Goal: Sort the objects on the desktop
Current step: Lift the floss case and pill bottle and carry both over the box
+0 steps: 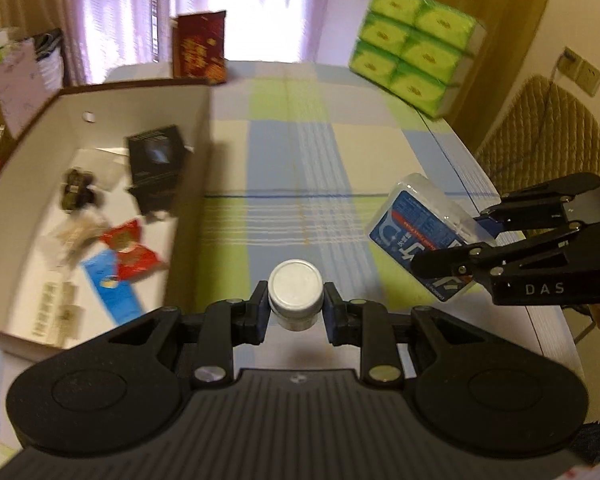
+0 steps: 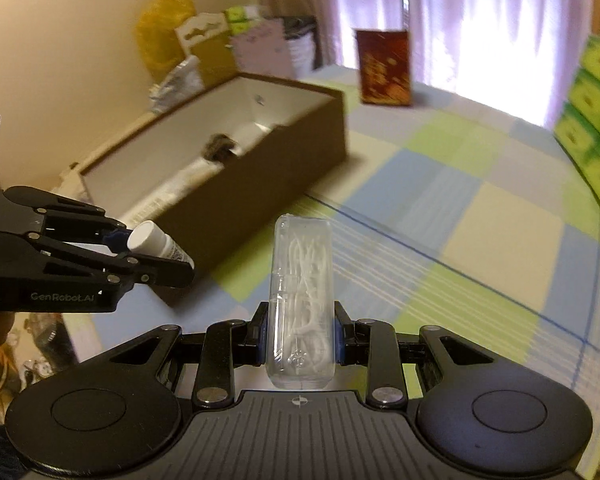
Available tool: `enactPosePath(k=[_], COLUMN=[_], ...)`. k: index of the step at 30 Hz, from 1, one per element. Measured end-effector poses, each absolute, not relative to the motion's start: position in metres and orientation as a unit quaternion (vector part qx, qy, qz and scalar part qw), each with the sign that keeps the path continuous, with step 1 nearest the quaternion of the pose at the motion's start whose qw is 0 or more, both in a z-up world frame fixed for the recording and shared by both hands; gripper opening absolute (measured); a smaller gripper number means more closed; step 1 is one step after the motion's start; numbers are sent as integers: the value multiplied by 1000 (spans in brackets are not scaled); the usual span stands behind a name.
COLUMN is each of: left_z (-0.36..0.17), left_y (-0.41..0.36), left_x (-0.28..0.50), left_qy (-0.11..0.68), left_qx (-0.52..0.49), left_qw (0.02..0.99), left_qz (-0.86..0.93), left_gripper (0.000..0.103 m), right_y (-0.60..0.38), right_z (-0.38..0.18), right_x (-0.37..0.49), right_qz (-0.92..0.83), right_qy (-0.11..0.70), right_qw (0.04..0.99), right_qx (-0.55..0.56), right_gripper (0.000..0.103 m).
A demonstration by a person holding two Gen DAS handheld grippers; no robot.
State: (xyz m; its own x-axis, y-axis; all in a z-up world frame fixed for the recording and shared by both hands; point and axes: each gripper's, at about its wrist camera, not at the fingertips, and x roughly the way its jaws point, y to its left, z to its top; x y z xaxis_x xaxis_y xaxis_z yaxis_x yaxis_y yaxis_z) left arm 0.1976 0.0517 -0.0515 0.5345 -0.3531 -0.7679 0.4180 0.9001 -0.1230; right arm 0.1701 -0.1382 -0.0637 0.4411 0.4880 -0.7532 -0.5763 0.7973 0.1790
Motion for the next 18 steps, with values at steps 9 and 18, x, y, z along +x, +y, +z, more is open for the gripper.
enactPosePath(k=[9, 18], left_z=[-23, -18], left_y=[130, 204], left_x=[210, 243], left_qy=[397, 383], left_qx=[22, 26], left_qw=[904, 918], left_qz=[-156, -100], left_gripper=[22, 22], right_y=[-68, 9], right_z=[-36, -35], right_x=[177, 201], right_qz=[357, 374], right_qy=[384, 372], right_qw=[849, 847], right_qx=[-64, -71], right_gripper=[27, 27])
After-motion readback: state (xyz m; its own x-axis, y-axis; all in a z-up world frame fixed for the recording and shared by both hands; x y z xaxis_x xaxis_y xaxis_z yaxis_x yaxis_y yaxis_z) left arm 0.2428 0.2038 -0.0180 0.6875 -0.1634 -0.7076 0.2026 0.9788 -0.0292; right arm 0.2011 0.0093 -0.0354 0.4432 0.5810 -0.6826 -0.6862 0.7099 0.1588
